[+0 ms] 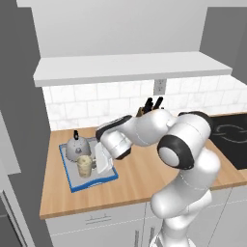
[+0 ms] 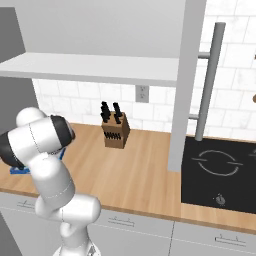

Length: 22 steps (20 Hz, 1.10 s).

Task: Pick the kettle from the counter and place it on the tray. Then pick the mug from the cabinet and place it on the tray. Then close the cabinet doors.

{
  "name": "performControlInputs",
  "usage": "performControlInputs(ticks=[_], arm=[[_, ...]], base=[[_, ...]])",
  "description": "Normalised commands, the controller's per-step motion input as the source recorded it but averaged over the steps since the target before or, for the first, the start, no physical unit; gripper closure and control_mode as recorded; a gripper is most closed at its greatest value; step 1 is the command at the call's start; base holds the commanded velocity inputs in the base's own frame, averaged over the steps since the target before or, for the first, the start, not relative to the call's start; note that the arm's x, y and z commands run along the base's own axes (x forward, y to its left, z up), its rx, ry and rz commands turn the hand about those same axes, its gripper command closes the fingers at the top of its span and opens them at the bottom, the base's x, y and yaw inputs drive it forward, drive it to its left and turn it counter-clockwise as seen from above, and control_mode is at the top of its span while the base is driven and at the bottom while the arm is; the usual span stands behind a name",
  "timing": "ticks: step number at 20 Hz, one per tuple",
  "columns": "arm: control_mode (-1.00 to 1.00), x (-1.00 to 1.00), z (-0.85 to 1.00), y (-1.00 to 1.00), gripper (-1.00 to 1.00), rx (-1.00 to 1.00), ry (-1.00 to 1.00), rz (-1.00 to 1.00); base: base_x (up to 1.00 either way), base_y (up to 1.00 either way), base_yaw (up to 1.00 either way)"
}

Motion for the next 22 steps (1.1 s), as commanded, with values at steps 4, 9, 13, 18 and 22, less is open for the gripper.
performControlInputs(ticks=[4, 9, 13, 18, 22], arm=[[-1.0, -0.01, 0.0, 0.0, -1.0, 0.0, 0.0, 0.0], [-1.0, -0.14, 0.16, -0.01, -1.0, 0.0, 0.0, 0.01], [-1.0, -0.38, 0.47, -0.18, -1.0, 0.01, 0.0, 0.04], [-1.0, -0.36, 0.69, -0.3, -1.0, 0.04, 0.02, 0.03], [-1.0, -0.58, 0.72, -0.33, -1.0, 0.0, 0.18, -0.08]], base=[[0.0, 0.0, 0.0], [0.0, 0.0, 0.0], [0.0, 0.0, 0.0], [0.0, 0.0, 0.0], [0.0, 0.0, 0.0]])
